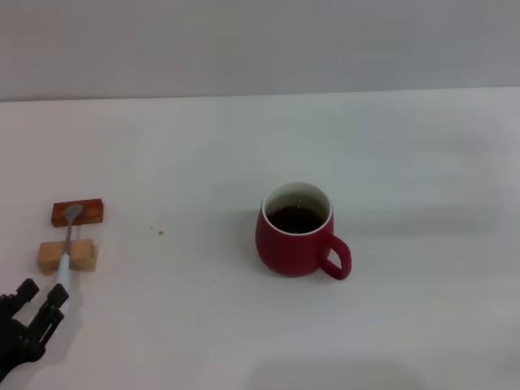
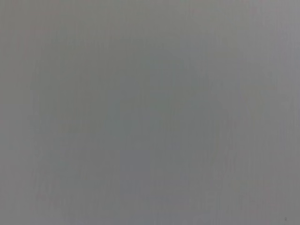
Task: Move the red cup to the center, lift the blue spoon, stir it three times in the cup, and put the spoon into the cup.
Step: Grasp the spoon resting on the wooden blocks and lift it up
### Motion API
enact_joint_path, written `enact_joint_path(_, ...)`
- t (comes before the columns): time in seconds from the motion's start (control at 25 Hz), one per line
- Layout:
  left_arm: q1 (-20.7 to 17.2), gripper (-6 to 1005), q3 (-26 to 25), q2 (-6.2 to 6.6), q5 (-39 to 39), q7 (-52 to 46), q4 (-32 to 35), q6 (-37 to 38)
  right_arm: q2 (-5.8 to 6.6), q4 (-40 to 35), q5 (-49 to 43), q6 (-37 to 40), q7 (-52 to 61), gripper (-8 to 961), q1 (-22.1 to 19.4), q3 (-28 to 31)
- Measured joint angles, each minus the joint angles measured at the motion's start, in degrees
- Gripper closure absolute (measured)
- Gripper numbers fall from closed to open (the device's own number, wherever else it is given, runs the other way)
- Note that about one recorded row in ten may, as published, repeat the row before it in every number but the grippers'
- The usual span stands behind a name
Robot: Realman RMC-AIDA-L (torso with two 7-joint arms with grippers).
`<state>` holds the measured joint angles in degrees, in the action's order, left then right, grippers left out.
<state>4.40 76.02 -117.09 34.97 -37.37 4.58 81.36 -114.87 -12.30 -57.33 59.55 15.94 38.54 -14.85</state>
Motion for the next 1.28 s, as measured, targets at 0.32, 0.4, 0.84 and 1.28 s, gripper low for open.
enact_joint_path(0.32, 0.6, 481, -0.1, -0.15, -0.2, -0.1, 0.2, -1.0, 0.14, 0.1, 0.0, 0.0, -1.2, 448, 0.2, 0.2)
enact_joint_path(0.4, 1.0, 472, -0.1, -0.16, 0.0, -0.1, 0.1, -1.3, 0.15, 0.2, 0.0, 0.0, -1.3, 448, 0.3, 0.2)
enact_joint_path(0.84, 2.2, 448, 0.2, -0.56, 0.2, -0.2, -0.1, -4.0, 0.18, 0.3, 0.0, -0.1, -1.4, 448, 0.3, 0.0)
enact_joint_path(1.28, 2.0, 452, -0.1, -0.60, 0.1, -0.2, 0.0, -3.6, 0.18, 0.3, 0.0, -0.6, -1.4, 448, 0.2, 0.0)
